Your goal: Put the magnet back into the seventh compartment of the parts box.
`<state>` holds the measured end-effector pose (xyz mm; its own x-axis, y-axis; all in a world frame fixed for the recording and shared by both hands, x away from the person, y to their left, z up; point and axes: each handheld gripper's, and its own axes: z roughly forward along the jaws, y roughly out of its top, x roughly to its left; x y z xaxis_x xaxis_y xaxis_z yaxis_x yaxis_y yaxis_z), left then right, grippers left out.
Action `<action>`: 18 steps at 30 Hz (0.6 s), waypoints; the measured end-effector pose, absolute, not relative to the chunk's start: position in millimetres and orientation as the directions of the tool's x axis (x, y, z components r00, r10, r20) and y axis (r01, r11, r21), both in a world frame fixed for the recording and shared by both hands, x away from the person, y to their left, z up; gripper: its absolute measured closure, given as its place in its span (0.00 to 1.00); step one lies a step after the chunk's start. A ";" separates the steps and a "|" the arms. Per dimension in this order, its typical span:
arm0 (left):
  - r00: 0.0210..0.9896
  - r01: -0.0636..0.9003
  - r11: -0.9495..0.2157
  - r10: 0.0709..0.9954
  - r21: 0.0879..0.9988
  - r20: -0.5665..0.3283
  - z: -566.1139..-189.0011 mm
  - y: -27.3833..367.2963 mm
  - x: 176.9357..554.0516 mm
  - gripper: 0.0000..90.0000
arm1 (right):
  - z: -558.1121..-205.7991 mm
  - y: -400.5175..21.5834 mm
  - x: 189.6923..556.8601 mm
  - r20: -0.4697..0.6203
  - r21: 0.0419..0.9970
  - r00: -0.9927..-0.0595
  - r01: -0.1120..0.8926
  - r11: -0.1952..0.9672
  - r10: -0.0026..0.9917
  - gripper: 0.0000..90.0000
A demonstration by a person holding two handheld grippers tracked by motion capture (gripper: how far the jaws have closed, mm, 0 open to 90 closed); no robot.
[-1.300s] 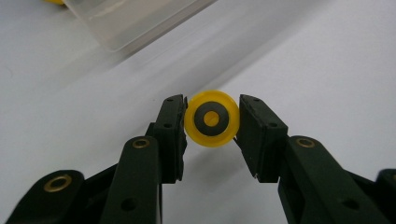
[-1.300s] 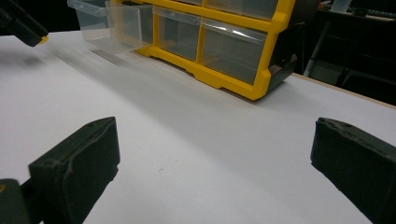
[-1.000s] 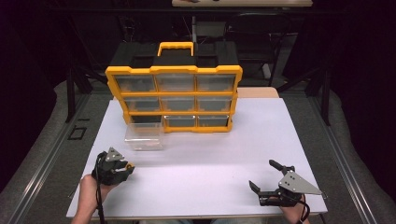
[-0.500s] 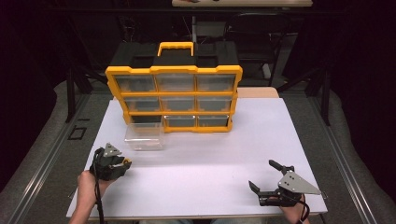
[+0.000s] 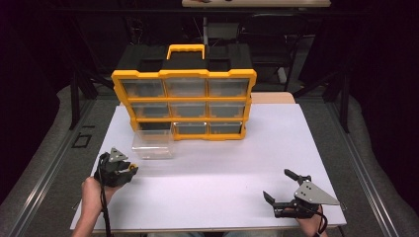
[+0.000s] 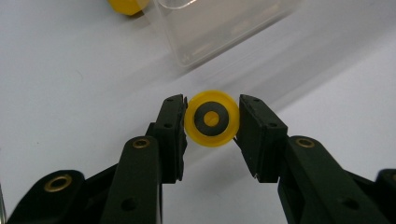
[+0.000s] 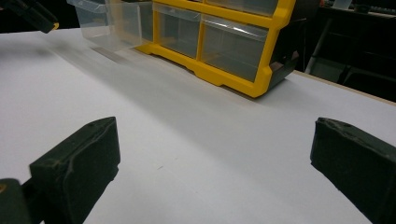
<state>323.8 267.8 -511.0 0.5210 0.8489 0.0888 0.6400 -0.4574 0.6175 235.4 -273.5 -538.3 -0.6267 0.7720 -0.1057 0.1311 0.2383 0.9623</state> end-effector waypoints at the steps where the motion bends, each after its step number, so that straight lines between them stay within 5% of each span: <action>1: 0.517 0.639 -0.450 0.852 0.623 0.086 -510.3 268.5 324.2 0.69 | -538.3 -273.5 235.4 -0.106 0.962 -0.627 0.131 0.238 0.772 0.01; 18: 0.515 0.632 -0.431 0.855 0.644 0.067 -492.9 280.7 322.6 0.69 | -539.1 -271.4 234.8 -0.121 0.958 -0.626 0.128 0.255 0.770 0.01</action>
<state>322.6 280.7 -492.9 0.5148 0.8547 0.0669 0.6320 -0.4310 0.6441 234.8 -271.4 -539.1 -0.6260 0.7703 -0.1212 0.1283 0.2550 0.9584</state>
